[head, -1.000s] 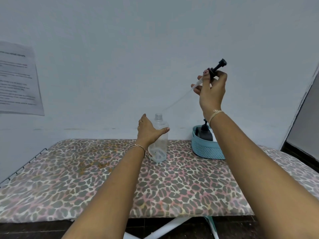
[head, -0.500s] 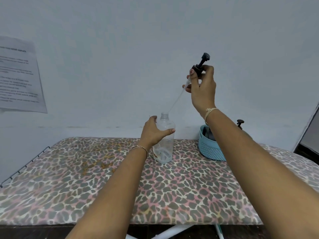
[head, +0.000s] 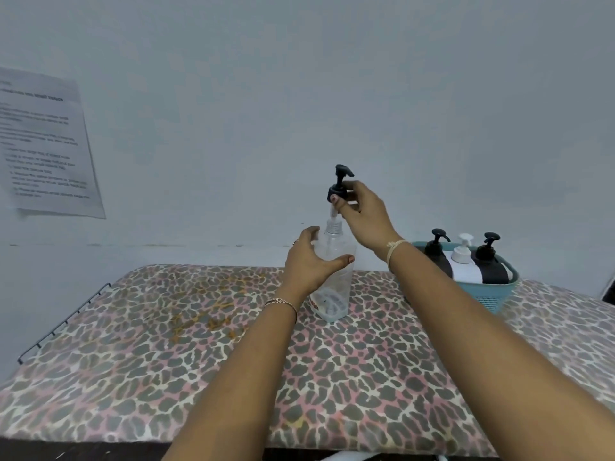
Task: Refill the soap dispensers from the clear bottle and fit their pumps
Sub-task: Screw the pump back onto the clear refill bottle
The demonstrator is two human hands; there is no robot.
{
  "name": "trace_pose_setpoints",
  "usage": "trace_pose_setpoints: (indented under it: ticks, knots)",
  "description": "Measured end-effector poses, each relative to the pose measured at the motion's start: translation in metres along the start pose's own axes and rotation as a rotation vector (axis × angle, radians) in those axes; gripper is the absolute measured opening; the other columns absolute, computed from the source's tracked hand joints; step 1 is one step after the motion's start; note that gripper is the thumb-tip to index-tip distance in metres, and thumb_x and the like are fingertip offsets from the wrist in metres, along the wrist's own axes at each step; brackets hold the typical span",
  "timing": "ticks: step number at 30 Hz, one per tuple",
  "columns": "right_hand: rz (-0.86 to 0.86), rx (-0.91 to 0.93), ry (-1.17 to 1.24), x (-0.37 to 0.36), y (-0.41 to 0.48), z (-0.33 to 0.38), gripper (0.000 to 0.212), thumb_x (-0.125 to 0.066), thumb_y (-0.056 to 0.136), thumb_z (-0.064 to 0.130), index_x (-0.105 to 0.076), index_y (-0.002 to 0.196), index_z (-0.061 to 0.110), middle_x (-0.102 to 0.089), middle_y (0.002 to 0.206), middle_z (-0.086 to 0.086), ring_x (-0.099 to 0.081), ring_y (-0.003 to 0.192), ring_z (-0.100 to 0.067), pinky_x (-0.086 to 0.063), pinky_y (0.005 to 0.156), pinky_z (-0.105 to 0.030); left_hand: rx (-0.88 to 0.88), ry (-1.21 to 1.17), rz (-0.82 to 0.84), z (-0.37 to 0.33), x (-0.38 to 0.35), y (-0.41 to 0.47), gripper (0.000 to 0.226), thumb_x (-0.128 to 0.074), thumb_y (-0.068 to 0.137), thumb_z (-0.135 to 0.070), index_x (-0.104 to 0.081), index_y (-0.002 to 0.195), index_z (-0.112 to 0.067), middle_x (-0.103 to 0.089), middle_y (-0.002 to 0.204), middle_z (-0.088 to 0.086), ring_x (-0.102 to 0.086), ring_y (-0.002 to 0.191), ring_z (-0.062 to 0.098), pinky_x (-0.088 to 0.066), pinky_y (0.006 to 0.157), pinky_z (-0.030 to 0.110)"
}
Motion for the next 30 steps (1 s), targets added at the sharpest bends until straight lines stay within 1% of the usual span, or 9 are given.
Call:
trace_pose_setpoints:
  ticks: [5, 9, 12, 15, 18, 20, 23, 27, 30]
  knots:
    - [0.041, -0.049, 0.045, -0.012, -0.002, -0.031, 0.031, -0.059, 0.095, 0.026, -0.057, 0.122, 0.01, -0.066, 0.104, 0.001, -0.062, 0.089, -0.004, -0.047, 0.076, -0.008, 0.0, -0.05, -0.034, 0.008, -0.004, 0.007, 0.089, -0.085, 0.066, -0.047, -0.04, 0.139, -0.022, -0.05, 0.136, -0.009, -0.051, 0.122, 0.012, -0.048, 0.099, 0.036]
    - [0.08, -0.088, 0.097, -0.017, -0.001, -0.045, 0.029, -0.063, 0.092, 0.025, -0.061, 0.118, 0.011, -0.069, 0.104, 0.003, -0.063, 0.093, 0.0, -0.047, 0.08, -0.01, 0.031, -0.085, -0.037, 0.014, -0.005, 0.013, 0.088, -0.085, 0.065, -0.047, -0.04, 0.137, -0.026, -0.048, 0.125, -0.019, -0.052, 0.116, 0.007, -0.048, 0.093, 0.029]
    - [0.108, -0.148, 0.196, -0.019, -0.003, -0.049, 0.025, -0.068, 0.089, 0.014, -0.062, 0.114, 0.011, -0.069, 0.101, 0.004, -0.065, 0.092, 0.003, -0.047, 0.079, -0.008, 0.05, -0.087, -0.029, 0.016, -0.003, 0.012, 0.089, -0.087, 0.063, -0.047, -0.041, 0.136, -0.029, -0.048, 0.123, -0.021, -0.052, 0.113, 0.003, -0.047, 0.09, 0.026]
    - [0.142, -0.198, 0.262, -0.018, -0.006, -0.047, 0.022, -0.071, 0.086, 0.011, -0.062, 0.103, 0.021, -0.069, 0.1, 0.006, -0.065, 0.092, 0.005, -0.048, 0.081, -0.01, 0.076, -0.102, -0.002, 0.014, -0.001, 0.008, 0.089, -0.088, 0.06, -0.047, -0.041, 0.135, -0.03, -0.05, 0.126, -0.019, -0.053, 0.115, 0.006, -0.049, 0.093, 0.028]
    - [0.19, -0.251, 0.255, -0.018, -0.009, -0.042, 0.027, -0.07, 0.087, 0.02, -0.061, 0.112, 0.017, -0.068, 0.11, 0.003, -0.065, 0.104, -0.005, -0.049, 0.093, -0.02, 0.13, -0.088, 0.034, 0.012, 0.0, 0.006, 0.089, -0.087, 0.058, -0.05, -0.041, 0.132, -0.032, -0.051, 0.128, -0.02, -0.053, 0.117, 0.008, -0.05, 0.096, 0.033]
    - [0.243, -0.259, 0.228, -0.019, -0.011, -0.036, 0.035, -0.065, 0.091, 0.021, -0.057, 0.125, 0.014, -0.066, 0.115, 0.003, -0.062, 0.108, -0.003, -0.047, 0.096, -0.018, 0.179, -0.088, 0.067, 0.009, 0.0, 0.007, 0.092, -0.086, 0.054, -0.054, -0.041, 0.13, -0.031, -0.053, 0.13, -0.017, -0.054, 0.119, 0.01, -0.051, 0.097, 0.037]
    - [0.278, -0.287, 0.183, -0.019, -0.012, -0.032, 0.035, -0.06, 0.094, 0.021, -0.056, 0.128, 0.016, -0.063, 0.121, 0.0, -0.06, 0.111, -0.002, -0.046, 0.097, -0.018, 0.243, -0.077, 0.112, 0.002, 0.0, 0.009, 0.095, -0.087, 0.053, -0.052, -0.041, 0.131, -0.024, -0.054, 0.132, -0.009, -0.054, 0.119, 0.011, -0.049, 0.098, 0.037]
    - [0.193, -0.402, 0.175, -0.016, -0.011, -0.035, 0.024, -0.067, 0.089, 0.016, -0.06, 0.112, 0.018, -0.061, 0.12, -0.008, -0.06, 0.111, -0.012, -0.046, 0.1, -0.024, 0.326, -0.083, 0.18, -0.008, 0.001, 0.015, 0.085, -0.088, 0.063, -0.035, -0.044, 0.134, -0.02, -0.056, 0.127, -0.007, -0.054, 0.116, 0.012, -0.046, 0.085, 0.021]
    - [0.197, -0.422, 0.131, -0.017, -0.009, -0.032, 0.02, -0.073, 0.083, 0.012, -0.057, 0.092, 0.02, -0.064, 0.106, -0.007, -0.064, 0.102, -0.013, -0.051, 0.095, -0.028, 0.393, -0.165, 0.243, -0.009, 0.0, 0.014, 0.085, -0.087, 0.069, -0.024, -0.043, 0.142, -0.021, -0.052, 0.138, -0.003, -0.048, 0.126, 0.014, -0.041, 0.093, 0.02]
Point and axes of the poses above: each hand's wrist, its own y-axis towards the middle knuckle, its own x-axis out of the back of the hand, z = x × y, the point moved 8 cm from there along y, towards the middle knuckle
